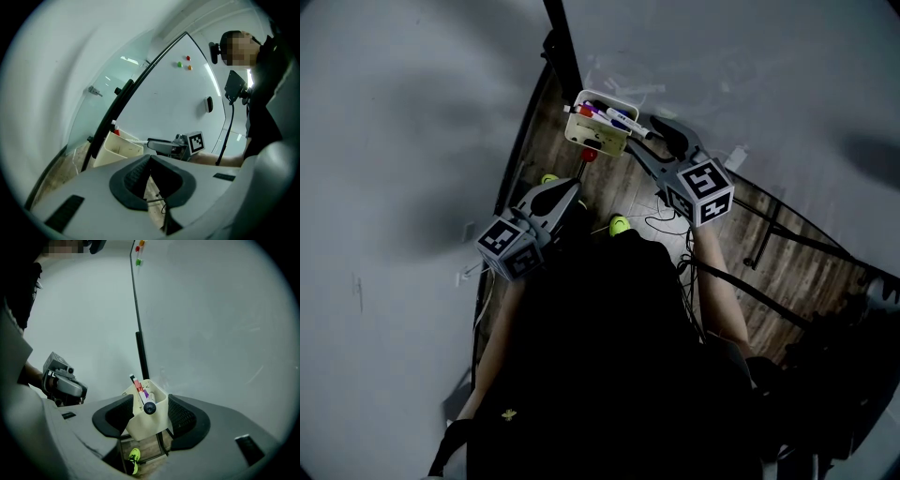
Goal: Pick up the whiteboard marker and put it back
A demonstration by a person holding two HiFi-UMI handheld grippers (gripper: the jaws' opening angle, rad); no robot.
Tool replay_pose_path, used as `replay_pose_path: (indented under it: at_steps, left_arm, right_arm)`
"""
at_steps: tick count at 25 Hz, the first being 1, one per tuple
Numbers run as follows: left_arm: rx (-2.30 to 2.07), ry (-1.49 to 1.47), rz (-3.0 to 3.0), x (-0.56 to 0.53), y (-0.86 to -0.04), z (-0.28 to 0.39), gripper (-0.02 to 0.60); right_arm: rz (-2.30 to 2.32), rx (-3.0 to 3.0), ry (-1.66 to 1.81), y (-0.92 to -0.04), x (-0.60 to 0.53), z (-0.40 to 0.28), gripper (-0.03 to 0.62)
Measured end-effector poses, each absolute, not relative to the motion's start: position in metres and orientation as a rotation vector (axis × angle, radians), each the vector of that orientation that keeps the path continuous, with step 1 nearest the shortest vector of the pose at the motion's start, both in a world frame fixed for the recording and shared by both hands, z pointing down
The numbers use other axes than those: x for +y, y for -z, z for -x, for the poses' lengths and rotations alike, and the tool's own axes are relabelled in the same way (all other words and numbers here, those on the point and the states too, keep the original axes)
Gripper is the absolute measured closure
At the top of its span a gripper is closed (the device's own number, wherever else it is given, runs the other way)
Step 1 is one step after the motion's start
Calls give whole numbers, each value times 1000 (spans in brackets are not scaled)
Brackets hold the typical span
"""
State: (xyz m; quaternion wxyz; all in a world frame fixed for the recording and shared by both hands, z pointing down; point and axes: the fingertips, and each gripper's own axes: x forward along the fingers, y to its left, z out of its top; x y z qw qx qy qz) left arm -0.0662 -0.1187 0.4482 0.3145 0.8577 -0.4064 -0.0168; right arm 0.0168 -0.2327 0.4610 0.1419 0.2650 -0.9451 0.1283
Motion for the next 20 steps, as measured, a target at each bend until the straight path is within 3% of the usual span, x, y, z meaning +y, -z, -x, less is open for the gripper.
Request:
replay_pose_path:
  at_steps: [14,20]
  left_arm:
    - [-1076,34,-2259,-119,-445,74,561]
    - [-1087,28,-2247,-114,-447,78,561]
  right_arm:
    - [-758,-2720,-418,-475,-241,-6,384]
    - [-759,-2718,-416,-478,-243,-4,414]
